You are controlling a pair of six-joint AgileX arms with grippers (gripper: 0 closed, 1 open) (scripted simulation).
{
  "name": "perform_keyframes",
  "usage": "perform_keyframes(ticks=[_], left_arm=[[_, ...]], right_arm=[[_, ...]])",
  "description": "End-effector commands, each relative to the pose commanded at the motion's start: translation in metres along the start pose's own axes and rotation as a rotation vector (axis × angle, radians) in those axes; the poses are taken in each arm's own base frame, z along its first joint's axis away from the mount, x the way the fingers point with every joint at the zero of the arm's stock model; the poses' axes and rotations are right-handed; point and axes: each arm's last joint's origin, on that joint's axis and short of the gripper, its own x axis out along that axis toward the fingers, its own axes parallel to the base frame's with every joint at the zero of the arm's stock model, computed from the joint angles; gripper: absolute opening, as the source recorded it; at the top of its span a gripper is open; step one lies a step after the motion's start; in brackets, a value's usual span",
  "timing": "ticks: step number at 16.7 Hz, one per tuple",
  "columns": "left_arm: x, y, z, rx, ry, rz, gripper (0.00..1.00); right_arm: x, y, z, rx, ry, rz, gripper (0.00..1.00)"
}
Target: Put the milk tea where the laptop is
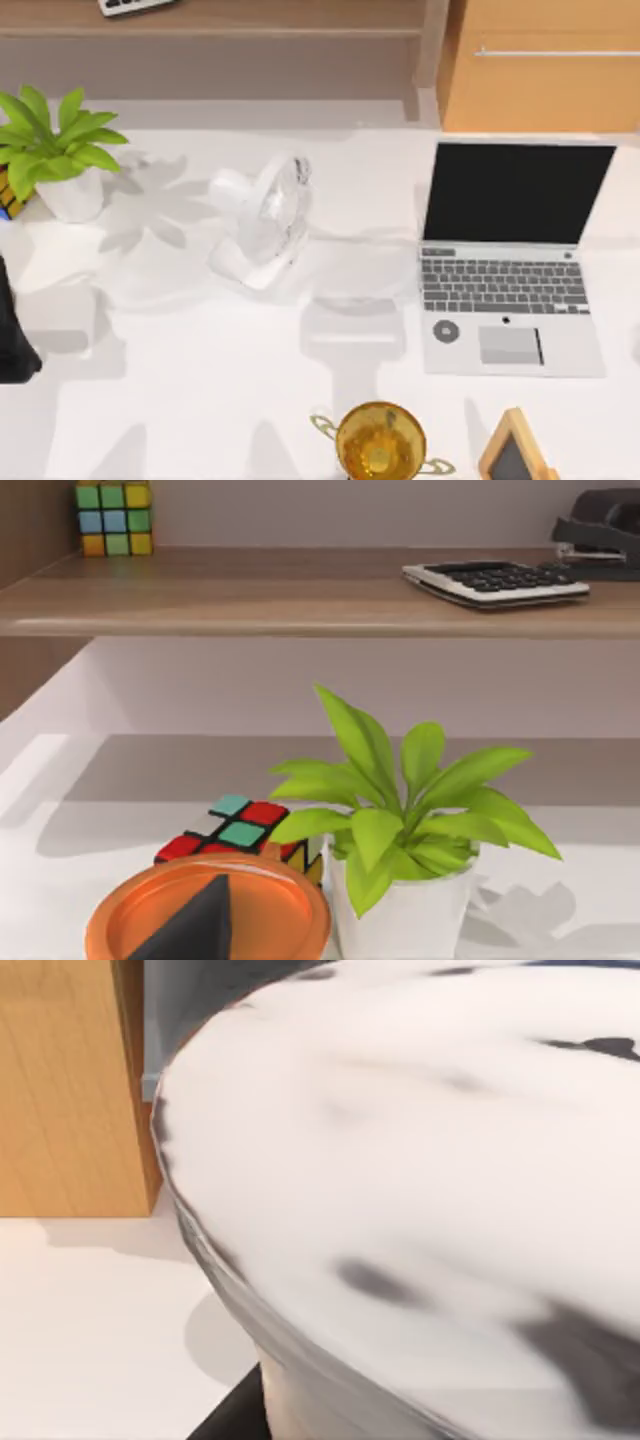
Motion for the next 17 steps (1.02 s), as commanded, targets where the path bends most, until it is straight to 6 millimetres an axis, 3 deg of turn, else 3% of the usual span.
perform_keyframes(ticks=[4,9,17], left_arm=[[0.000,0.000,0.000,0.000,0.000,0.000,1.00],[0.000,0.000,0.000,0.000,0.000,0.000,1.00],[0.000,0.000,0.000,0.000,0.000,0.000,1.00]], right_arm=[[0.000,0.000,-0.001,0.003,0.003,0.001,0.00],[0.005,0.007,0.031,-0.067,-0.112,-0.008,0.00],[-0.003,0.058,0.056,-0.064,-0.154,-0.004,0.00]])
